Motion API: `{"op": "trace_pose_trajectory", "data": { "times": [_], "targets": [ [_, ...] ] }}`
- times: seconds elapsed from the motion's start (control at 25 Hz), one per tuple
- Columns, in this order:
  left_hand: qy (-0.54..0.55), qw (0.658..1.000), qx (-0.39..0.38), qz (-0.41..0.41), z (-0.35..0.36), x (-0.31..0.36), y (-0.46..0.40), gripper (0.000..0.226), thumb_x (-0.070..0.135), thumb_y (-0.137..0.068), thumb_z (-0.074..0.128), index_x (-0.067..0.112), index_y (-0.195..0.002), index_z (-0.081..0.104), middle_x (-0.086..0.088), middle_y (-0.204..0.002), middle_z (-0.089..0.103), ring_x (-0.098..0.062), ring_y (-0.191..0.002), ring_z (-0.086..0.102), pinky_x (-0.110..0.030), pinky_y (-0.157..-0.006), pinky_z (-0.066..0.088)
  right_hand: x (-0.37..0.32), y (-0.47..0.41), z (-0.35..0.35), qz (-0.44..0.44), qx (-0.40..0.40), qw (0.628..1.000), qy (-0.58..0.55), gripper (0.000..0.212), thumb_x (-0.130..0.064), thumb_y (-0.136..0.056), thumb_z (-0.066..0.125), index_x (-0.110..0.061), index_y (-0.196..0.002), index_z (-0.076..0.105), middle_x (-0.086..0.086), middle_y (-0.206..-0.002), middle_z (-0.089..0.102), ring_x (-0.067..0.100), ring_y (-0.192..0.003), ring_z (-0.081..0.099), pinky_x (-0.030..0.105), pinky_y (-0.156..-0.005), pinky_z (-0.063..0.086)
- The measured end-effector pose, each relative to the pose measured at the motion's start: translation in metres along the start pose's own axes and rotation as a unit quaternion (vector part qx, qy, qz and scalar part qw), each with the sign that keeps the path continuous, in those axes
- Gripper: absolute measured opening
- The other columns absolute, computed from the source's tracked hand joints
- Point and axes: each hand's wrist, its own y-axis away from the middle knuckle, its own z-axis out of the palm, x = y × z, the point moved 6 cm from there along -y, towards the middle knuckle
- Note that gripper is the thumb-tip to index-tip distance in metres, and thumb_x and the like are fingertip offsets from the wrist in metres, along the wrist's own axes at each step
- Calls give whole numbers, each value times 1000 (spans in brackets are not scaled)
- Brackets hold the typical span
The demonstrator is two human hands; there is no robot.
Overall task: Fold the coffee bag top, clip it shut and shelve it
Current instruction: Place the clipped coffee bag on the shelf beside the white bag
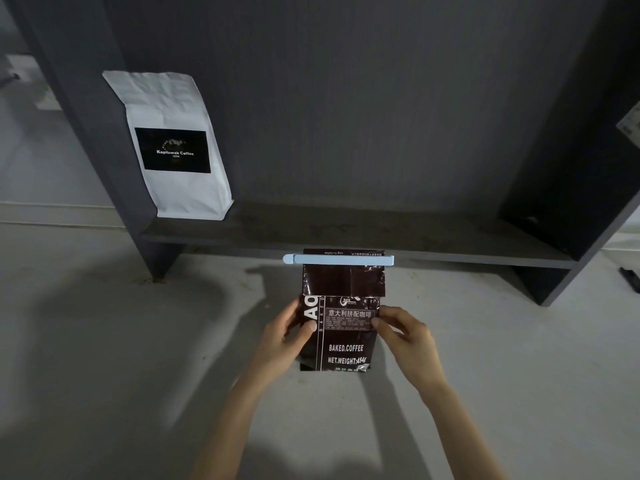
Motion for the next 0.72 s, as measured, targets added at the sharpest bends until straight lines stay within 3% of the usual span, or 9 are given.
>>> {"op": "trace_pose_trajectory", "data": {
  "times": [0.12,0.16,0.32,0.44,0.6,0.72],
  "targets": [
    [-12,1000,-17,-22,0,-8,1,39,15,-86,55,12,-124,47,-4,-130,54,-17,-123,47,-43,-109,34,-1,1,-2,-6,8,1000,18,14,-7,-81,61,-16,-89,66,1,-95,69,8,-90,63,1,-68,44],
    [-7,999,-20,-29,0,-10,1,37,15,-86,55,12,-122,49,-5,-128,56,-18,-122,48,-42,-108,35,-1,1,-2,-5,9,1000,23,13,-8,-82,61,-16,-91,66,1,-96,69,10,-91,63,1,-68,44],
    [8,1000,-3,-30,-1,-6,3,27,12,-85,55,28,-107,56,3,-115,63,-12,-110,57,-11,-87,45,1,9,3,-5,-36,998,60,29,-6,-81,61,-19,-107,60,-7,-103,66,6,-96,62,2,-75,45],
    [-17,999,41,-29,-2,-1,5,36,15,-84,57,9,-119,53,-8,-124,59,-11,-111,56,-18,-95,43,-2,15,4,-21,1,997,77,37,1,-80,60,-21,-110,60,-15,-96,66,-5,-88,61,-1,-73,44],
    [8,996,91,3,-7,12,12,30,10,-82,59,8,-112,59,0,-108,64,16,-82,60,0,-71,43,-12,13,10,-39,20,995,90,39,3,-79,59,-26,-105,64,-29,-84,64,-16,-79,59,-4,-69,41],
    [41,993,106,13,-20,23,9,29,9,-82,59,9,-111,60,2,-106,65,15,-81,60,-1,-70,45,-25,5,18,-55,14,994,89,39,2,-79,60,-27,-105,64,-33,-81,62,-21,-73,58,-5,-67,40]
  ]
}}
